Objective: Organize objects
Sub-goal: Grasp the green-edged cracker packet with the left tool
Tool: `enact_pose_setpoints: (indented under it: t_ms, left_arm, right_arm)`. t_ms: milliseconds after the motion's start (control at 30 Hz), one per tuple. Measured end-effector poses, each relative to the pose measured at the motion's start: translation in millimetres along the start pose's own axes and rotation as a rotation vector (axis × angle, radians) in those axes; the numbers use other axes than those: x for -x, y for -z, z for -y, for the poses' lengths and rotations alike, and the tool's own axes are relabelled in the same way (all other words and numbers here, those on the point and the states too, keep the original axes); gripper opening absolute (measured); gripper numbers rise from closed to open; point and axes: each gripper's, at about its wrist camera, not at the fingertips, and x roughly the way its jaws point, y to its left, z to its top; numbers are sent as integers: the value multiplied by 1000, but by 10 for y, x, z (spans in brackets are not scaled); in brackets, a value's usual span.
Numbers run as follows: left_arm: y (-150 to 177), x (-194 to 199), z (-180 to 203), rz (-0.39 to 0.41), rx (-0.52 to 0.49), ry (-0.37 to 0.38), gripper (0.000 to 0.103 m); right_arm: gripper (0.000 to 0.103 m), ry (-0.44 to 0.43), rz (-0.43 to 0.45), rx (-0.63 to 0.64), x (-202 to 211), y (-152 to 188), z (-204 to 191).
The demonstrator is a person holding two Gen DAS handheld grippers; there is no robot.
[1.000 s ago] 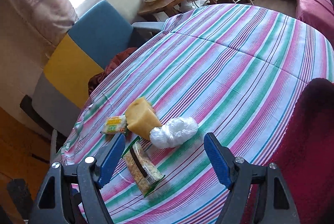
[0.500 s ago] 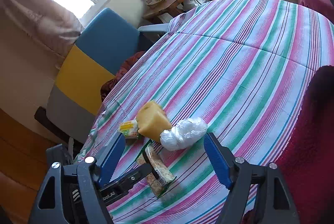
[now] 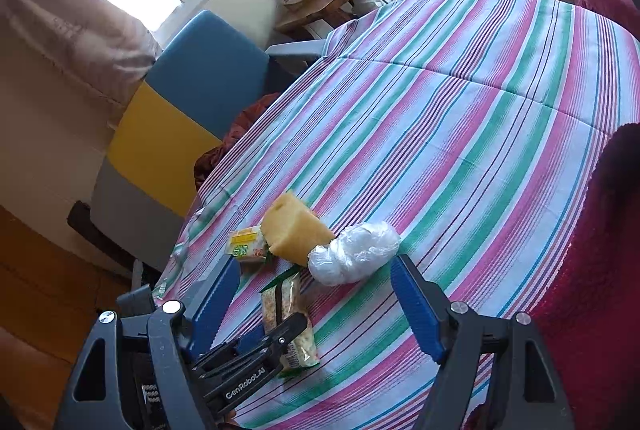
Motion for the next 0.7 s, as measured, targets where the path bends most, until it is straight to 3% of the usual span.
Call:
enact_pose_setpoints:
  t_ms: [167,400,700]
  left_arm:
    - [386,287,-294,69,-40,-68,39]
    - [979,676,-804,192,13,-169,39]
    - [1097,624,-787,268,-7,-206,40]
  right_arm:
    - [79,24,-19,16,-44,6,-24]
    - [79,53,-37,36,-80,18,-47]
    - [79,98,-55,50,-110,25,-59]
